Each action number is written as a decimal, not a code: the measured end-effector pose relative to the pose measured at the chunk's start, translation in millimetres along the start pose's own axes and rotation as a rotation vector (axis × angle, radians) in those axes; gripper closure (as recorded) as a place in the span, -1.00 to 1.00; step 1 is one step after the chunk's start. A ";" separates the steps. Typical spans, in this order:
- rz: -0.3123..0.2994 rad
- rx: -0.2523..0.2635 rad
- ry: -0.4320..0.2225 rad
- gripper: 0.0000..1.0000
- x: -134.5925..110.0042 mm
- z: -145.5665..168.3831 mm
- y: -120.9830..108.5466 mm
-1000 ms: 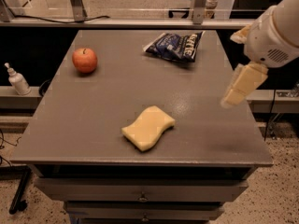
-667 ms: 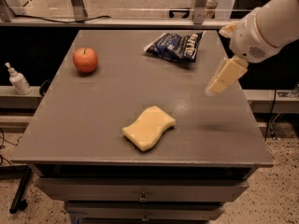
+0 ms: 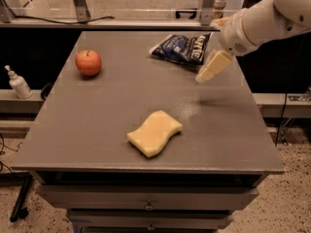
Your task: Move blue chip bag near apple
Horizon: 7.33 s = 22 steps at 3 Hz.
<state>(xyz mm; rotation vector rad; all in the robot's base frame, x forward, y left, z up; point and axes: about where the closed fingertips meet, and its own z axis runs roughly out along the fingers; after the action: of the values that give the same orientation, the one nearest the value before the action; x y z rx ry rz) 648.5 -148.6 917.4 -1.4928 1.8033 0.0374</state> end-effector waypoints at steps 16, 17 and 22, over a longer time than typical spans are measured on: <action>0.136 -0.287 -0.341 1.00 -151.8 77.1 80.9; 0.149 -0.322 -0.355 1.00 -154.2 95.6 92.5; 0.182 -0.257 -0.332 -0.19 -133.7 113.6 77.4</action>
Offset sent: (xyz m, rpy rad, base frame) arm 0.1122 0.0011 -0.0478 0.0647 -0.0339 -0.0345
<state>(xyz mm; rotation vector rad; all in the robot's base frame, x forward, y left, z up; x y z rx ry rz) 644.9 39.5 880.8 -1.3907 1.6990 0.5929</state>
